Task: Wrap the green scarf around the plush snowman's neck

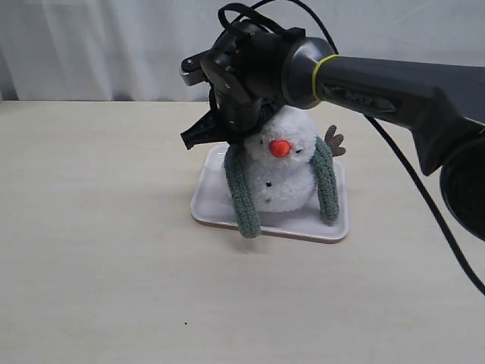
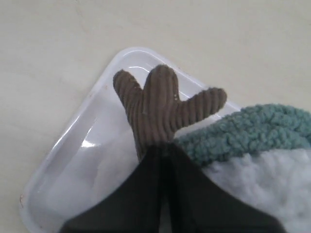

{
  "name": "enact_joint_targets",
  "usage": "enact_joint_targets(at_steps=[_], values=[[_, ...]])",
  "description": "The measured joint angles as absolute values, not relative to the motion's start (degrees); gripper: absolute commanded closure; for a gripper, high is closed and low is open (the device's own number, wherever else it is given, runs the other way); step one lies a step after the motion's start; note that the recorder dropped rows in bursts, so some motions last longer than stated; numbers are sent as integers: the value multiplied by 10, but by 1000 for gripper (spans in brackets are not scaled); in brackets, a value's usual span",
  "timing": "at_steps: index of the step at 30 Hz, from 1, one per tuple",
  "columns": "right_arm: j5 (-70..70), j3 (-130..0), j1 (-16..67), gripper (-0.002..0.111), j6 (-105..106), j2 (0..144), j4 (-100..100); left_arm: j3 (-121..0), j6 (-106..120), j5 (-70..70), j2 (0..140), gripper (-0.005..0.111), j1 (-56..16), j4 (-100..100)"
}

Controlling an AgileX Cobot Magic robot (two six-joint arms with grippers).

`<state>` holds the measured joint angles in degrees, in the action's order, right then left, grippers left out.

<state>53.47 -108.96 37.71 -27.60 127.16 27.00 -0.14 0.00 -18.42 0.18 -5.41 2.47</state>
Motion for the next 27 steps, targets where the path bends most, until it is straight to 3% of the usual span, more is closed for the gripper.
enact_joint_targets(at_steps=[16,27], values=[[619,-1151,376,104,-261,1258,316,-1,0,-184,2,107,-54,25],[588,-1151,368,104,-265,1291,300,-1,0,-184,2,107,-54,25]])
